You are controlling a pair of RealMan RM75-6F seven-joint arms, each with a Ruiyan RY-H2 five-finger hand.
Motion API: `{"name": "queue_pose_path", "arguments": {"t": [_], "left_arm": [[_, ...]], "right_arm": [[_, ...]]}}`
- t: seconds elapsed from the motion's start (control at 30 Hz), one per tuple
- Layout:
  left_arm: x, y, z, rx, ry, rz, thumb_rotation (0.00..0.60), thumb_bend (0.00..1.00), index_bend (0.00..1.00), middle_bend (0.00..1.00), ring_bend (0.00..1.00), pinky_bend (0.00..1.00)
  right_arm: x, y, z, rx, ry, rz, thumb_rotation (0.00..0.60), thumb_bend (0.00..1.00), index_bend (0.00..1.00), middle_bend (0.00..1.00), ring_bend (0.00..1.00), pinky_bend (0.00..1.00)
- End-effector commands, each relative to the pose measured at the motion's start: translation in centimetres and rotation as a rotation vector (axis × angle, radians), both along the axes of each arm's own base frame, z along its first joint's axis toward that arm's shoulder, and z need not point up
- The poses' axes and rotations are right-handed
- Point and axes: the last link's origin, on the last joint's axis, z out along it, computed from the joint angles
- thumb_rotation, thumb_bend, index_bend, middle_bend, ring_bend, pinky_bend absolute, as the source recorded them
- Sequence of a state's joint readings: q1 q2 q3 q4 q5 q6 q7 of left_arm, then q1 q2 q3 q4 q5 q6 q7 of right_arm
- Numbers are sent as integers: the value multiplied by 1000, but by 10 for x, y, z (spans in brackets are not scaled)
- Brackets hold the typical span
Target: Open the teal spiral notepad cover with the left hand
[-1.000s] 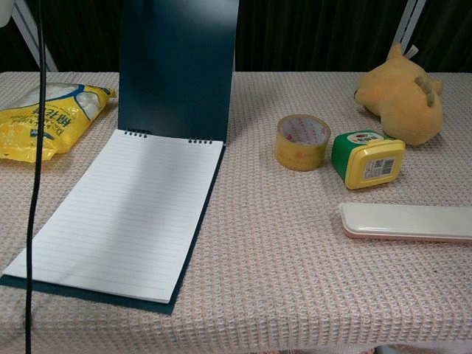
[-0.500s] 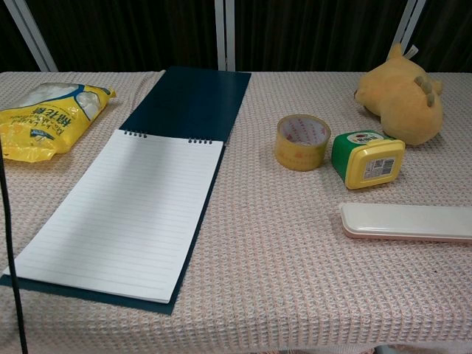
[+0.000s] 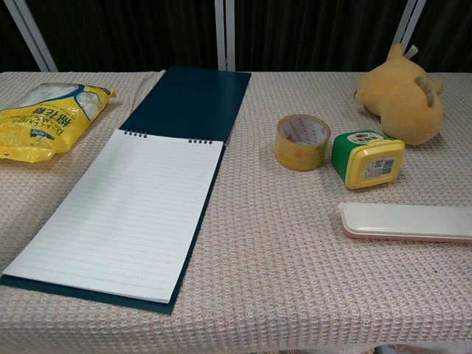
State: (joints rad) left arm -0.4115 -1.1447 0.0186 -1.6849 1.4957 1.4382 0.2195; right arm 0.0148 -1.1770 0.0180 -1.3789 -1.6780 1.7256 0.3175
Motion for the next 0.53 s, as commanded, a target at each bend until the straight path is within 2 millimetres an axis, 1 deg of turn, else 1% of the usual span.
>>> {"name": "queue_pose_path", "arguments": {"t": [0.03,0.17,0.27,0.43,0.53], "left_arm": [[-53,-105,-1,25,61,107,0,157,34,74,27,145],[-69,-133,-4,62,23,163,0,157,34,68,22,145],[-78,-143,-5,81,-11,192,0,157,34,64,22,145],[-84,-150,-9,107,-26,175,0,159,34,60,22,145],[-86,-149,-7,115,-25,175,0,159,34,60,22,145]], "right_arm": [[-15,13,-10,-23,174,-97,600,300,0,0,0,0],[-24,22,-11,-24,207,-157,600,299,0,0,0,0],[-27,27,-11,-16,209,-185,600,300,0,0,0,0],[-27,26,-13,5,184,-197,600,300,0,0,0,0],[-25,24,-16,11,178,-195,600,300,0,0,0,0]]}}
